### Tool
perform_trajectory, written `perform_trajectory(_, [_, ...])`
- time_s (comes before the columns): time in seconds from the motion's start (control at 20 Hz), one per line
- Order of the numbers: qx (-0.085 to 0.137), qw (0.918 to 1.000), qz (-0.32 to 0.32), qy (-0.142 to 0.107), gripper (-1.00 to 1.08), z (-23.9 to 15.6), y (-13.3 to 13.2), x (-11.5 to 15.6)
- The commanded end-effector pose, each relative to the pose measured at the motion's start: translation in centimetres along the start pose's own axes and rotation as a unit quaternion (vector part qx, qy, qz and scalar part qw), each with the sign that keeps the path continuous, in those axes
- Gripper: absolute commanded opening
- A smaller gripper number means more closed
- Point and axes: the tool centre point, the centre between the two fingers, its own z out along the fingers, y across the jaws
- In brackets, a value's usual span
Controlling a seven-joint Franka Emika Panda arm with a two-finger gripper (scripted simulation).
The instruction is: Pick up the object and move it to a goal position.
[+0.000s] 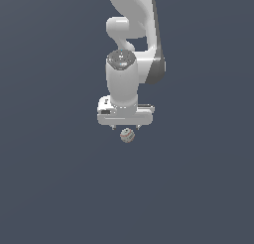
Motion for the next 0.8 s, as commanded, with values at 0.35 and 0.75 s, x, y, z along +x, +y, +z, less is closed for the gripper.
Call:
perform_trajectory(0.35, [-0.001,0.9997,-0.024,0.001,1.0,0.14,-0.71,-0.26])
perform_trajectory(0.75, [-0.001,0.9998,-0.02,0.001,1.0,0.27,-0.81,-0.34])
